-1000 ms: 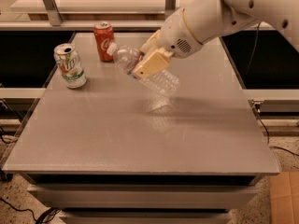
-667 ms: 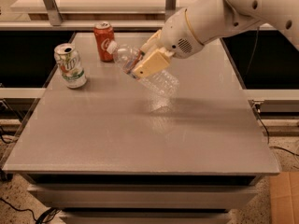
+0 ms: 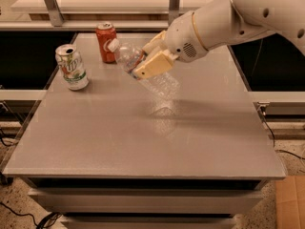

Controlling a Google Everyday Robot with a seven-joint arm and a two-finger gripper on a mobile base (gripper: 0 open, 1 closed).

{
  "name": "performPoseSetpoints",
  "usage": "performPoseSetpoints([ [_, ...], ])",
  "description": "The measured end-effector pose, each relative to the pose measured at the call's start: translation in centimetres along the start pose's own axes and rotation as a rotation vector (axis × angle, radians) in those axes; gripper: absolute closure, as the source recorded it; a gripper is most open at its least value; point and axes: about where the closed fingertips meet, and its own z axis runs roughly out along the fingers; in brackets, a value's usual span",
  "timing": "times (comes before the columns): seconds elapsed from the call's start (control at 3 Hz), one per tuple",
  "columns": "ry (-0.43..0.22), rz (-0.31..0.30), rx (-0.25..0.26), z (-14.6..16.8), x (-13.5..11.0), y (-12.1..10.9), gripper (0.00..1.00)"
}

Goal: Place water bottle upright

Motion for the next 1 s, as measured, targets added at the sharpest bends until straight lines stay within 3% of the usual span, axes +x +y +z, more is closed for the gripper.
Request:
performPoseSetpoints([
  [1.0,-0.522,-0.024,0.069,0.0,-2.2,-0.4,1.0],
])
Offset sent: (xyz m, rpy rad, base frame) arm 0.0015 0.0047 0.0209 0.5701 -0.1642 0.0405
